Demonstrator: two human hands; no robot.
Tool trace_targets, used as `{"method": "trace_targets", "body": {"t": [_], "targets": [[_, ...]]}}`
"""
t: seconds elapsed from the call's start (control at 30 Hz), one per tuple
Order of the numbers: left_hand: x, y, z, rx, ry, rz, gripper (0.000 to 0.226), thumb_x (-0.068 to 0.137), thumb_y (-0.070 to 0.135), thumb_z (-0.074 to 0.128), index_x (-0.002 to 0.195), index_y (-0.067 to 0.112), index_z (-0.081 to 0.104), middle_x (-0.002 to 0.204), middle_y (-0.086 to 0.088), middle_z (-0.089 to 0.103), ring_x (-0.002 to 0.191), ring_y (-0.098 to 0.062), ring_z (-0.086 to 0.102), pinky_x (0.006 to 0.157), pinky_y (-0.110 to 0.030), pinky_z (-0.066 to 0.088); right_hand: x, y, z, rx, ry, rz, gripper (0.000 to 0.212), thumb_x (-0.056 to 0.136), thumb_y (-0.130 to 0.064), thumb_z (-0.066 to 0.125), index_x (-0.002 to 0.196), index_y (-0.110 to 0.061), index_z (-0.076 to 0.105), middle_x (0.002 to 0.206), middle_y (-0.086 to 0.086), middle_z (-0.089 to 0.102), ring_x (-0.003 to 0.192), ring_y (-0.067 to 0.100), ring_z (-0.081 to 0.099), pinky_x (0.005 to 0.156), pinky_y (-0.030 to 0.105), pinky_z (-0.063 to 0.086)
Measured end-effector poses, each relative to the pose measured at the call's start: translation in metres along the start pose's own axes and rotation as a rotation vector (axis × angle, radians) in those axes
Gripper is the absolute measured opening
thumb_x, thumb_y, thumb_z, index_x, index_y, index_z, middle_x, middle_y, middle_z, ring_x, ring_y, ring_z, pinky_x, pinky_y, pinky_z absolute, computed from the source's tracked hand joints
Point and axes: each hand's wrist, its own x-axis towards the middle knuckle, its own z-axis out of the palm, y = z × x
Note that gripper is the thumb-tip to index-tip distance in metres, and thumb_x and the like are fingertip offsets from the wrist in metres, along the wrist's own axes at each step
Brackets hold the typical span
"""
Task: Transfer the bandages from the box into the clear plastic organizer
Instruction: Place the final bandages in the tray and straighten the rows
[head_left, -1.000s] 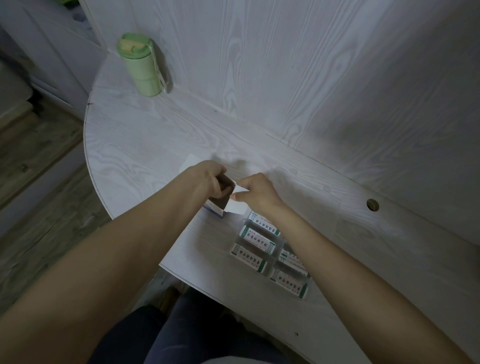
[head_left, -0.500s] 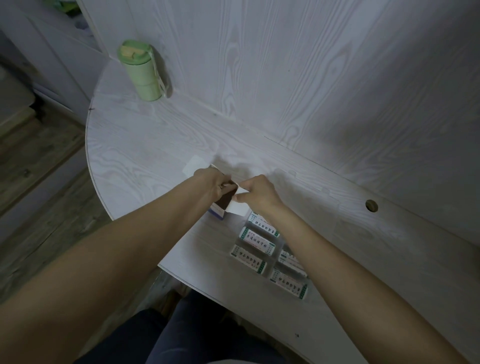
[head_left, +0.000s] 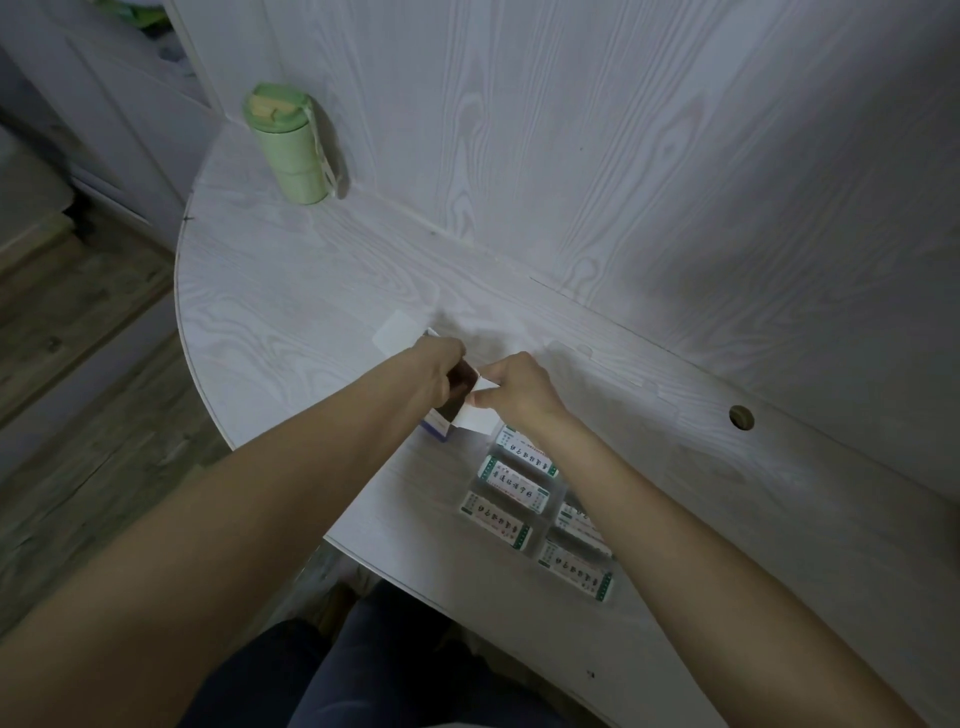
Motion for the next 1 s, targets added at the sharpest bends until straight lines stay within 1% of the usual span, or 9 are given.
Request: {"method": "trace_targets", "body": {"t": [0.1,0.2,0.33,0.4,0.5,0.63,0.7,0.83,1.0], "targets": [[-0.002,0.003,-0.001,-0.038,-0.023,0.021,0.004,0.096,-0.002,0.041,0.095,-0.003,0.046,0.085,-0.017,0.049,0.085,-0.030,0.054,0.077,-0.044,0.049,0.000,-0.001,0.002,-0.002,-0.002,-0.012,0.045,0.083,-0.009,0.071,0.125,0.000,0.059,0.130,0.011,0.058,0.121,0.022,0.053,0.082,0.019,0.037],[0.001,0.008,-0.004,-0.065,-0.012,0.073,0.025,0.093,-0.012,0.037,0.071,-0.001,0.040,0.072,-0.013,0.041,0.074,-0.026,0.048,0.065,-0.038,0.046,0.000,-0.005,0.007,-0.014,0.003,-0.027,0.040,0.081,-0.010,0.072,0.119,0.000,0.064,0.110,0.008,0.064,0.104,0.020,0.059,0.069,0.017,0.039],[0.000,0.006,-0.010,-0.089,0.030,0.132,0.011,0.086,-0.018,0.050,0.082,-0.008,0.048,0.086,-0.018,0.055,0.090,-0.034,0.059,0.077,-0.049,0.052,0.000,-0.006,0.010,-0.040,-0.001,-0.028,0.039,0.081,-0.010,0.072,0.117,0.002,0.064,0.094,0.002,0.051,0.089,0.013,0.047,0.054,0.011,0.030],[0.000,0.000,-0.012,-0.079,0.049,0.157,0.010,0.086,-0.014,0.055,0.092,-0.007,0.052,0.080,-0.016,0.056,0.074,-0.032,0.062,0.065,-0.044,0.056,0.000,-0.007,0.010,-0.049,-0.001,-0.027,0.041,0.081,-0.011,0.073,0.118,0.000,0.063,0.095,0.005,0.055,0.091,0.012,0.047,0.056,0.014,0.032],[0.000,-0.008,-0.018,-0.090,0.077,0.165,0.014,0.083,-0.007,0.064,0.074,-0.003,0.054,0.070,-0.016,0.057,0.040,-0.022,0.060,0.055,-0.035,0.058,-0.001,-0.007,0.009,-0.050,0.010,-0.017,0.039,0.081,-0.011,0.073,0.117,0.001,0.064,0.087,0.000,0.053,0.090,0.012,0.047,0.054,0.011,0.031],[-0.002,-0.013,-0.022,-0.188,0.071,0.156,0.016,0.079,-0.010,0.067,0.070,-0.001,0.057,0.068,-0.016,0.060,0.037,-0.020,0.060,0.045,-0.027,0.056,-0.002,-0.007,0.008,-0.032,0.014,0.042,0.016,0.081,-0.009,0.072,0.093,0.000,0.067,0.084,0.000,0.053,0.081,0.011,0.051,0.049,0.008,0.029],[-0.005,-0.014,-0.020,-0.200,0.075,0.175,0.016,0.078,-0.016,0.064,0.077,-0.002,0.057,0.070,-0.016,0.059,0.048,-0.026,0.062,0.047,-0.029,0.056,-0.002,-0.008,0.007,-0.029,0.018,0.049,0.017,0.081,-0.009,0.073,0.094,0.000,0.068,0.087,0.004,0.058,0.084,0.014,0.055,0.055,0.014,0.035],[-0.008,-0.017,-0.020,-0.165,0.080,0.206,0.026,0.076,-0.021,0.061,0.092,0.000,0.061,0.080,-0.018,0.060,0.062,-0.029,0.062,0.051,-0.032,0.058,-0.004,-0.009,0.005,-0.033,0.022,0.045,0.044,0.081,-0.010,0.073,0.123,-0.002,0.061,0.126,0.009,0.060,0.120,0.021,0.053,0.081,0.019,0.037],[-0.008,-0.016,-0.036,-0.039,0.049,0.274,0.022,0.077,-0.020,0.061,0.088,-0.001,0.063,0.078,-0.014,0.059,0.067,-0.026,0.061,0.050,-0.029,0.057,-0.010,-0.013,0.003,-0.011,0.025,0.039,0.046,0.084,-0.006,0.069,0.125,0.009,0.053,0.134,0.018,0.053,0.124,0.028,0.050,0.094,0.029,0.041]]}}
